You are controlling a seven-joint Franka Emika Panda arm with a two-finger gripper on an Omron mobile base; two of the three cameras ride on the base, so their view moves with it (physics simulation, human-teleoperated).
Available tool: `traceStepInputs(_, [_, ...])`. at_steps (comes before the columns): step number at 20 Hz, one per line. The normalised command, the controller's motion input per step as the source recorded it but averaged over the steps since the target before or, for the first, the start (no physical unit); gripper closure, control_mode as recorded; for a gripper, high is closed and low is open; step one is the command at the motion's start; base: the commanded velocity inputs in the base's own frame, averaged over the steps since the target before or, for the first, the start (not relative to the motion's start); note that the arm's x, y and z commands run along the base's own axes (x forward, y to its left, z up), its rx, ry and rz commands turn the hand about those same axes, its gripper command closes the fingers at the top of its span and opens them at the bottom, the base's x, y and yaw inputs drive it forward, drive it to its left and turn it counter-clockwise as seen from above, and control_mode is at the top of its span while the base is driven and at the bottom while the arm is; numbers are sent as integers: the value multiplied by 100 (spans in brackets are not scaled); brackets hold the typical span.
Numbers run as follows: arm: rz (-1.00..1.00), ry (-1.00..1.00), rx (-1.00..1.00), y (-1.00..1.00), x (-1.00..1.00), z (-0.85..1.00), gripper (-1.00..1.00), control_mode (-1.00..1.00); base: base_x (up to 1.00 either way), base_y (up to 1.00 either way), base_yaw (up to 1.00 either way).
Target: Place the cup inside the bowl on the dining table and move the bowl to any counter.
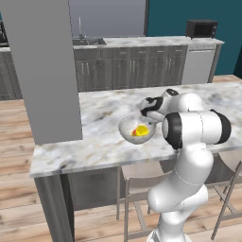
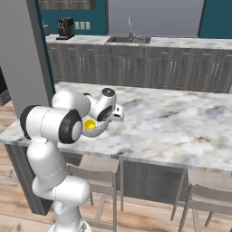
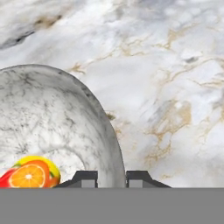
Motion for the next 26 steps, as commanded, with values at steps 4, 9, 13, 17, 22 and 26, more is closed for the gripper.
traceStepInputs(4, [0,0,8,-10,-1,4,100,-100,0,0,0])
traceStepInputs(9, [0,0,7,-4,-3,13,100,-100,0,0,0])
traceStepInputs(13, [0,-1,5,0,-9,24,100,-100,0,0,0])
traceStepInputs(17, [0,-4,3,-2,-15,28,100,-100,0,0,0])
traceStepInputs(22, [0,-3,2,0,-26,26,100,-100,0,0,0])
traceStepInputs(26, [0,-3,1,0,-36,25,100,-100,0,0,0])
